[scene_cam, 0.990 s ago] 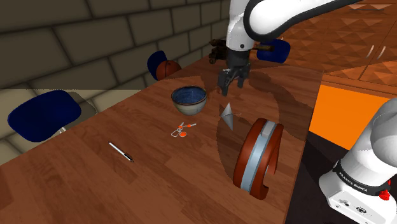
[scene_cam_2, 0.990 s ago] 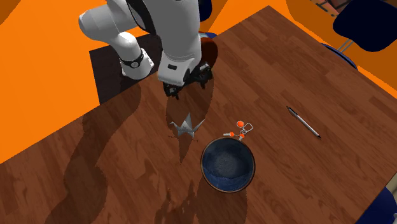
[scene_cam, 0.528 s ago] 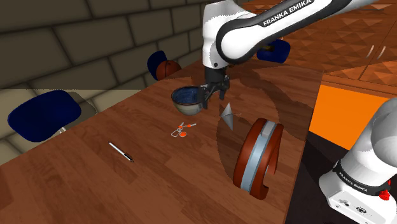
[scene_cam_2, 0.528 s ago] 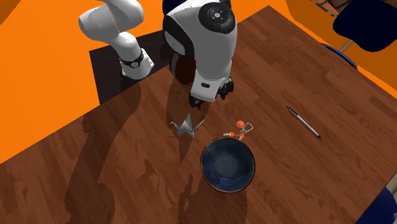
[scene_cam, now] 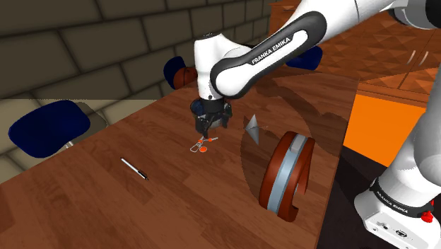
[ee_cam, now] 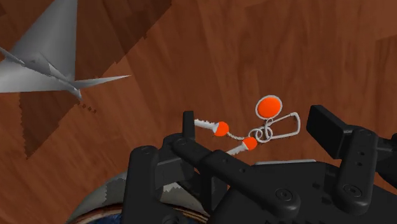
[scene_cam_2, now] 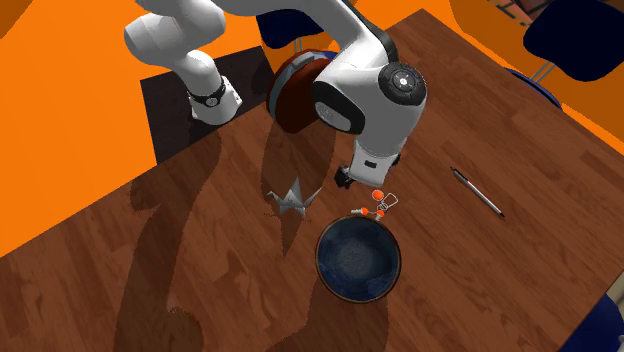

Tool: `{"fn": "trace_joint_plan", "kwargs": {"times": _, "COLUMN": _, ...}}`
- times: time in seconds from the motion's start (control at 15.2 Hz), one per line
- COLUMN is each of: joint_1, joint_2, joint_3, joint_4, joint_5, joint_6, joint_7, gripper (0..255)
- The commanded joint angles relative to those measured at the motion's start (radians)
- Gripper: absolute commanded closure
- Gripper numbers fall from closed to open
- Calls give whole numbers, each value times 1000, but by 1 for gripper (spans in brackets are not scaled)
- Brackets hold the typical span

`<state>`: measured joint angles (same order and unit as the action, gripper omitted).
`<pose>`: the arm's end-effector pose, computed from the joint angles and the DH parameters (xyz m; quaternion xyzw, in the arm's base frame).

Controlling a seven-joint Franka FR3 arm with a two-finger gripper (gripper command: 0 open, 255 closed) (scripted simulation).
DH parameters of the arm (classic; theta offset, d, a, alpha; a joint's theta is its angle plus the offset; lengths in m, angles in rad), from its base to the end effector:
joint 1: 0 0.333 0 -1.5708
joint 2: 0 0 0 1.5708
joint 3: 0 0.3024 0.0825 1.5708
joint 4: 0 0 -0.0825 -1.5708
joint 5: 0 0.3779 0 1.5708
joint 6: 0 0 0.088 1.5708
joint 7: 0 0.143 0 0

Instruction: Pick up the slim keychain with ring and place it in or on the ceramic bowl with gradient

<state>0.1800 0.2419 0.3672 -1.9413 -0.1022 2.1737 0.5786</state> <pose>0.5153 0.3001 0.3223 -1.0000 -0.0081 -0.0032 0.0030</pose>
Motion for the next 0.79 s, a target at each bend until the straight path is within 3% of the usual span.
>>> {"fn": "trace_joint_plan", "kwargs": {"times": 0.0, "joint_1": 27, "joint_2": 75, "joint_3": 0, "joint_4": 65, "joint_5": -32, "joint_6": -2, "joint_7": 43, "gripper": 0}}
{"fn": "trace_joint_plan", "kwargs": {"times": 0.26, "joint_1": 76, "joint_2": 207, "joint_3": -13, "joint_4": 187, "joint_5": -78, "joint_6": -12, "joint_7": 95, "gripper": 0}}
{"fn": "trace_joint_plan", "kwargs": {"times": 0.73, "joint_1": 86, "joint_2": 261, "joint_3": -27, "joint_4": 159, "joint_5": -102, "joint_6": 67, "joint_7": 110, "gripper": 0}}
